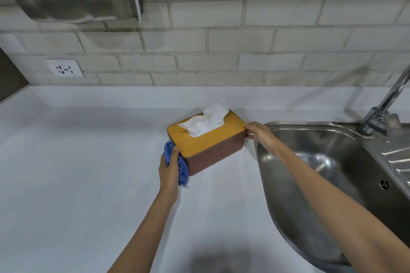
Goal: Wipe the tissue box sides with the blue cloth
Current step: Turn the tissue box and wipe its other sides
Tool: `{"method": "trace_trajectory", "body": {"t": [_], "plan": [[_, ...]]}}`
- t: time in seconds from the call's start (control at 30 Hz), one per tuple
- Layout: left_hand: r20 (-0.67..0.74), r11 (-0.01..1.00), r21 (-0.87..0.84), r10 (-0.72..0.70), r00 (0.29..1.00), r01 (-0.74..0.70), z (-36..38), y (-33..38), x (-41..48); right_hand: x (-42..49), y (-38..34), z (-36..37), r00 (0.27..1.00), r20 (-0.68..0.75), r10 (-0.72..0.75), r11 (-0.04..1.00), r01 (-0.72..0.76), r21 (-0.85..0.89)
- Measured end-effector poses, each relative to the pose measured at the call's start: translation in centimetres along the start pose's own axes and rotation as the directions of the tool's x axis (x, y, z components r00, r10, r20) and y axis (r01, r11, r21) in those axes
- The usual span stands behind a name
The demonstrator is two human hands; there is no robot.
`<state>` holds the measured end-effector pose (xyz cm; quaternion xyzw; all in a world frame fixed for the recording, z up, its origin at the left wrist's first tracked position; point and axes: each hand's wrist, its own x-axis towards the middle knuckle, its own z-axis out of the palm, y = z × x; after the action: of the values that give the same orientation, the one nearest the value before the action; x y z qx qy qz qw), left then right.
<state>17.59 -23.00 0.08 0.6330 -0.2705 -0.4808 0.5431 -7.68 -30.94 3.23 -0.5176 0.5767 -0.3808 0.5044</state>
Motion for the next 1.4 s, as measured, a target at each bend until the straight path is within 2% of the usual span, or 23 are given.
{"method": "trace_trajectory", "body": {"t": [0.13, 0.33, 0.47, 0.57, 0.77, 0.9, 0.97, 1.07, 1.13, 1.27, 1.4], "plan": [[-0.005, 0.998, 0.052, 0.045, 0.999, -0.045, -0.3, 0.5, 0.1, -1.3, 0.5, 0.4, 0.999, -0.034, -0.017, 1.000, 0.017, 0.009], [-0.052, 0.985, 0.168, 0.052, 0.997, -0.043, -0.7, 2.6, 1.3, -2.9, -0.3, 0.2, 0.996, -0.041, -0.084, 0.992, 0.079, -0.102], [-0.053, 0.974, 0.227, 0.008, 0.999, 0.004, -1.1, 4.8, 2.8, -3.6, -1.9, 0.2, 0.993, -0.073, -0.088, 0.985, 0.076, -0.158], [-0.031, 0.962, 0.268, -0.046, 0.998, 0.053, -1.3, 6.9, 3.6, -4.1, -2.6, 0.3, 0.997, -0.066, -0.047, 0.990, 0.038, -0.133], [0.013, 0.930, 0.360, -0.083, 0.996, 0.073, -1.3, 9.4, 4.6, -4.8, -3.5, 0.4, 0.995, 0.093, -0.030, 0.975, 0.050, -0.216], [0.020, 0.918, 0.392, -0.072, 0.997, 0.058, -0.8, 9.9, 5.1, -4.0, -3.4, 0.2, 0.981, 0.181, -0.067, 0.879, 0.144, -0.454], [0.020, 0.920, 0.388, -0.059, 0.998, 0.046, -0.6, 9.9, 5.5, -3.7, -2.8, 0.2, 0.979, 0.189, -0.071, 0.848, 0.159, -0.506], [0.027, 0.926, 0.379, -0.007, 1.000, -0.004, -0.4, 9.5, 5.6, -2.8, -2.2, 0.6, 0.971, 0.196, -0.140, 0.798, 0.228, -0.558], [0.017, 0.917, 0.391, 0.083, 0.996, -0.083, 0.0, 9.0, 5.3, -2.2, -2.1, 0.9, 0.959, 0.184, -0.216, 0.782, 0.283, -0.555], [-0.051, 0.879, 0.379, 0.331, 0.942, -0.289, 0.9, 7.4, 4.1, -1.6, -1.8, 1.0, 0.935, 0.207, -0.287, 0.783, 0.353, -0.512], [-0.003, 0.863, 0.302, 0.426, 0.905, -0.405, 1.2, 7.2, 3.7, -1.4, -1.3, 1.0, 0.930, 0.201, -0.309, 0.755, 0.368, -0.542]]}}
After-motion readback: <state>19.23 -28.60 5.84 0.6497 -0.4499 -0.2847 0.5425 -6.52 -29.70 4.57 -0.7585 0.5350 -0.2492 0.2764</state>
